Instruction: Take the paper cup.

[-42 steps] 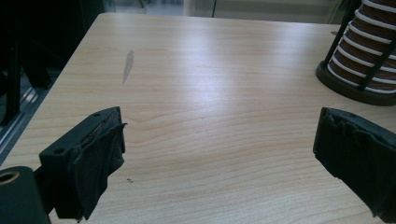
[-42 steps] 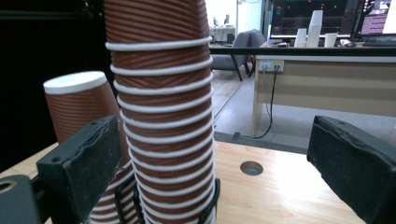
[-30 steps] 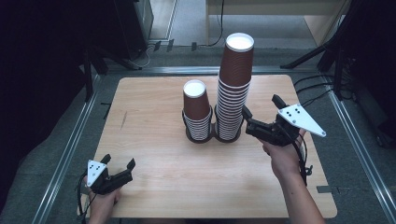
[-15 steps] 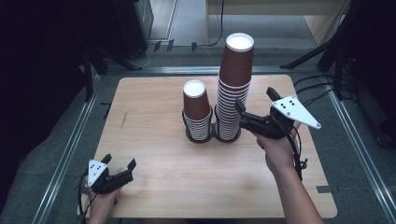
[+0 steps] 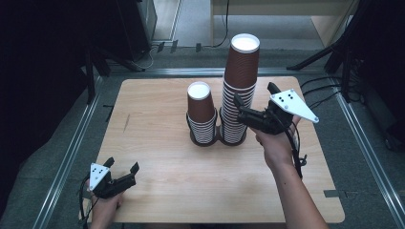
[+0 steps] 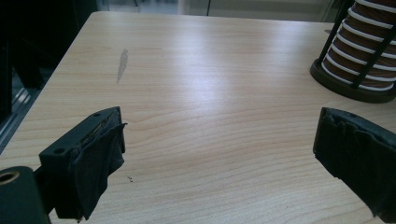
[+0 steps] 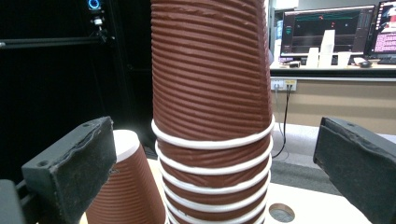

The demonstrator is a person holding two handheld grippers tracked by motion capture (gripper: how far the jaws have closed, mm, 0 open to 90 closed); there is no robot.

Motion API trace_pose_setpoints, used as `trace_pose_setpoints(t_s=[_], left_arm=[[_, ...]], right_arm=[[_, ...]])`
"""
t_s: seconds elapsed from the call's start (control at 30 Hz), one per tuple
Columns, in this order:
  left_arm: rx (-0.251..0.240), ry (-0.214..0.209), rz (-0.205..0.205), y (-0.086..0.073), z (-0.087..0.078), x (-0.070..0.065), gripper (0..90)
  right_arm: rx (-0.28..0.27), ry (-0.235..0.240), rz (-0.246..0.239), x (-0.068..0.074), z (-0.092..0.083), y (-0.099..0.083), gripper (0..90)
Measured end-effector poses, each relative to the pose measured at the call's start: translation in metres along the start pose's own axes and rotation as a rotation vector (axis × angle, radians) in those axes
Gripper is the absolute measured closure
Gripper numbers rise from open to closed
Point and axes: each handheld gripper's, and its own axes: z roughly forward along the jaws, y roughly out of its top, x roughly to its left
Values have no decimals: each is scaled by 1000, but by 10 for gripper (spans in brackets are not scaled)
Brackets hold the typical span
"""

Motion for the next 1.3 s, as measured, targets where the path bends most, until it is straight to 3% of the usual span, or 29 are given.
trace_pose_setpoints(t_s=[0.23, 0.67, 1.3], left_arm=[[2, -2, 3, 0, 0, 0, 24], [2, -5, 2, 0, 1, 0, 24], [9, -7, 4, 0, 1, 0, 24]], right_arm=[[-4, 2, 2, 3, 5, 4, 0], [-3, -25, -11, 7, 30, 16, 0], [44, -75, -41, 13, 61, 22, 15]])
